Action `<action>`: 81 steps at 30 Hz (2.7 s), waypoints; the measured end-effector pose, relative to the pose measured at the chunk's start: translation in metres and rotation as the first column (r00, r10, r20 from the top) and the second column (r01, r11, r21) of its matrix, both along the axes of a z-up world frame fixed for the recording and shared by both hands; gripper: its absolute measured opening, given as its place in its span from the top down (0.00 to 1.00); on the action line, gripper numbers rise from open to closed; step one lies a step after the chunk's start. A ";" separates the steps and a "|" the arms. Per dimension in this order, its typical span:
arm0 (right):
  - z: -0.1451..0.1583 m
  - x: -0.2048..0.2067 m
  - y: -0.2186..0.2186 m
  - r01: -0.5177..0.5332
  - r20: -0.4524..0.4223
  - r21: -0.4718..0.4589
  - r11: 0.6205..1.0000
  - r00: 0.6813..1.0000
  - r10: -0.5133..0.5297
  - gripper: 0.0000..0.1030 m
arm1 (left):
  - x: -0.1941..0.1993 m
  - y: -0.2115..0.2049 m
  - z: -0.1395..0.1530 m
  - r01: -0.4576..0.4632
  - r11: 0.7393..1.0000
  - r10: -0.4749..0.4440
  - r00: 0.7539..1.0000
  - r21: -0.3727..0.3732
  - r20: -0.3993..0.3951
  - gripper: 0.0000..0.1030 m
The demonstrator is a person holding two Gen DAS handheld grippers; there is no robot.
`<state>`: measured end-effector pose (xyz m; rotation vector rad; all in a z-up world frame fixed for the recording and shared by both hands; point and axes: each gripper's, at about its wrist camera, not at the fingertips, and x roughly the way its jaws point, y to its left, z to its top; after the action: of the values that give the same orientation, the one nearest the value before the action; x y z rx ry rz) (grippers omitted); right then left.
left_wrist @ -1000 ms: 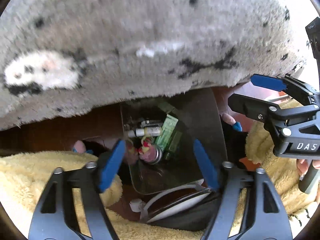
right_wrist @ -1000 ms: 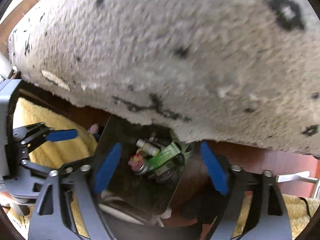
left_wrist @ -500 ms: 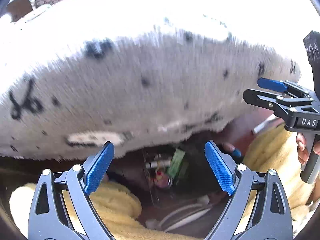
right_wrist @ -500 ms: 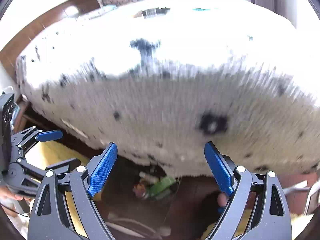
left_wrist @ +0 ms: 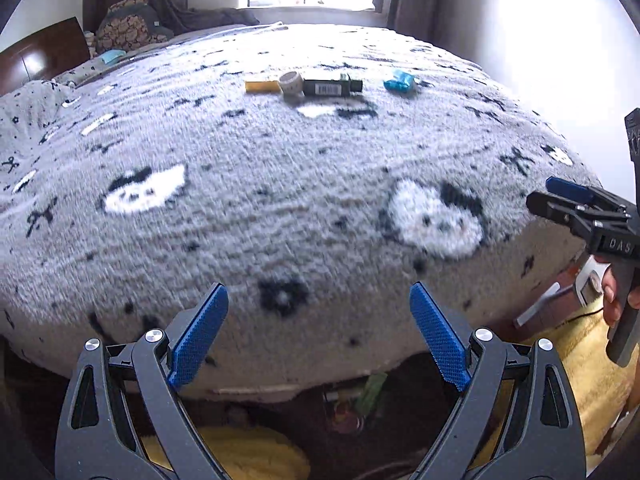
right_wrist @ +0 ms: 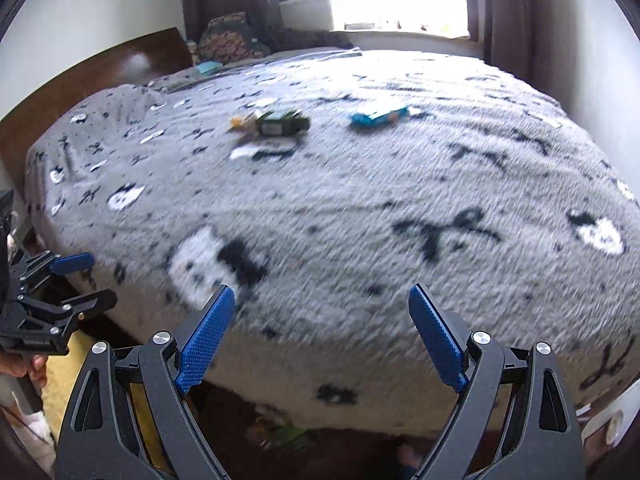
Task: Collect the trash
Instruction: 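Raise both open tools back over the bed, then grasp the green bottle with the left tool while the right tool grasps the blue wipes packet, then carry the green bottle and blue wipes packet down to the bin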
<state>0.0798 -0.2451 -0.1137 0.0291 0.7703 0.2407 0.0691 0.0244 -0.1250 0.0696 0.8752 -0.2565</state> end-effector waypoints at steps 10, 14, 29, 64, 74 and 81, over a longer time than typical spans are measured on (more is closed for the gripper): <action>0.020 0.091 -0.015 0.089 0.038 -0.058 0.994 0.995 -0.087 0.14 | 0.075 0.003 0.018 -0.044 0.999 0.044 0.999 0.017 0.033 0.15; 0.017 0.130 -0.016 0.123 0.032 -0.093 0.988 0.992 -0.120 0.14 | 0.111 0.001 0.020 -0.053 0.999 0.053 0.998 0.003 0.035 0.16; -0.006 0.251 -0.002 0.186 -0.047 -0.055 0.981 0.981 -0.189 0.14 | 0.205 -0.051 0.006 0.048 0.999 -0.048 0.998 0.000 0.029 0.19; 0.035 0.228 0.012 0.167 0.021 -0.218 0.962 0.986 -0.167 0.62 | 0.216 -0.070 0.030 0.036 0.999 -0.036 0.998 -0.006 0.046 0.22; 0.094 0.124 0.029 0.079 0.147 -0.160 0.984 0.988 -0.055 0.62 | 0.136 -0.032 0.074 -0.015 1.000 0.013 0.992 0.022 0.123 0.22; 0.117 0.053 0.047 0.009 0.230 -0.121 0.993 0.973 0.019 0.62 | 0.075 -0.023 0.088 -0.013 1.000 0.010 0.986 0.014 0.169 0.22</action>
<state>0.1327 -0.1984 0.0036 -0.1150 0.5515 0.1976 0.1439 0.0014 -0.0368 0.0985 0.7089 -0.2301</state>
